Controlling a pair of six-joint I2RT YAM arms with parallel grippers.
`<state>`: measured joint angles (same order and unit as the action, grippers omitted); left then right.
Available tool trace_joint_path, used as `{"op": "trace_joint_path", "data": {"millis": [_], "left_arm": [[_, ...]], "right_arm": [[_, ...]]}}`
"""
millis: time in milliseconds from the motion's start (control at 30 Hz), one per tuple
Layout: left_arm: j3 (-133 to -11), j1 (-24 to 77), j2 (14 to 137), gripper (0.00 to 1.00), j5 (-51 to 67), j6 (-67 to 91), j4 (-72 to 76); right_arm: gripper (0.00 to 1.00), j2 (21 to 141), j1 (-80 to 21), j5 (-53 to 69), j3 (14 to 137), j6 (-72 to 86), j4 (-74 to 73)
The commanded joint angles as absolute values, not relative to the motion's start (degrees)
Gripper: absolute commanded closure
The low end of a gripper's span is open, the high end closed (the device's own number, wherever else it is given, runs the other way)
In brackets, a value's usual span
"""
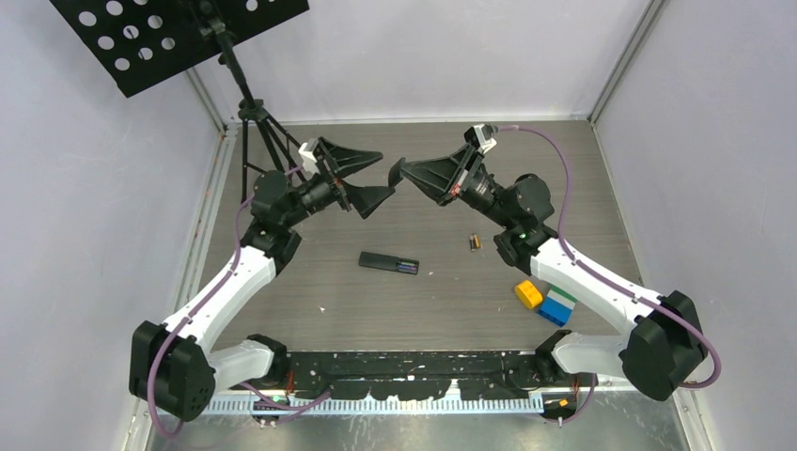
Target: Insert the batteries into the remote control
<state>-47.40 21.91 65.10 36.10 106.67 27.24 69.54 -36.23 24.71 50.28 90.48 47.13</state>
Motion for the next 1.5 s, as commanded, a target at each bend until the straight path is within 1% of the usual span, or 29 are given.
{"op": "trace_joint_path", "data": {"millis": [0, 200, 333, 467, 633, 767, 833, 867, 967, 1133, 1200, 1233, 1333, 1400, 1467], "left_arm": [[-48.86, 22.95, 63.53, 0.04, 37.87, 114.11, 35.73], [-49.93, 23.73, 64.48, 0.24, 38.5, 116.46, 39.81], [-50.4, 23.73, 65.0, 0.33, 39.24, 116.24, 40.12], [-50.52, 23.82, 64.88, 0.48, 39.21, 115.62, 40.39], [-51.12, 23.82, 64.93, 0.7, 39.58, 113.55, 40.08], [-50.94, 23.82, 65.1, 0.98, 38.87, 110.49, 38.96], [-50.36, 23.79, 64.99, 1.0, 37.67, 108.86, 38.64], [-50.21, 23.69, 65.0, 1.0, 37.22, 107.84, 38.48], [-50.51, 23.64, 65.2, 1.0, 37.0, 103.63, 35.63], [-50.8, 23.34, 66.03, 1.0, 36.84, 95.84, 31.36], [-50.73, 23.12, 66.23, 1.0, 36.83, 93.12, 29.55], [-50.72, 23.07, 66.34, 1.0, 36.75, 91.63, 28.9], [-51.03, 23.03, 66.48, 1.0, 36.95, 87.79, 25.34], [-51.3, 23.03, 66.65, 1.0, 37.43, 86.03, 24.0], [-51.56, 22.99, 67.04, 1.0, 38.37, 85.38, 23.95]], "right_arm": [[1.0, 70.4, -36.39, 24.44, 51.72, 94.44, 55.45], [1.0, 72.8, -36.38, 24.32, 50.93, 97.69, 59.84], [1.0, 74.4, -36.43, 23.57, 49.92, 99.38, 62.27], [1.0, 75.96, -36.4, 23.11, 49.66, 100.21, 64.13], [1.0, 76.61, -36.39, 23.11, 49.28, 100.5, 64.16], [1.0, 75.78, -36.39, 23.12, 47.93, 100.21, 63.23], [0.99, 74.81, -36.33, 22.87, 46.85, 99.04, 61.29], [0.95, 74.13, -36.3, 22.67, 46.12, 98.23, 60.27], [0.79, 71.48, -36.02, 21.77, 44.41, 94.4, 55.5], [0.47, 65.63, -35.35, 20.14, 42.99, 86.93, 43.14], [0.38, 63.09, -35.32, 18.75, 42.52, 83.88, 38.04], [0.36, 61.82, -35.25, 18.04, 42.61, 82.5, 34.06], [0.36, 60.04, -35.24, 17.41, 43.57, 78.09, 27.89], [0.37, 59.82, -35.24, 17.4, 44.76, 76.0, 24.82], [0.4, 60.21, -35.29, 17.32, 45.83, 74.48, 22.28]]}}
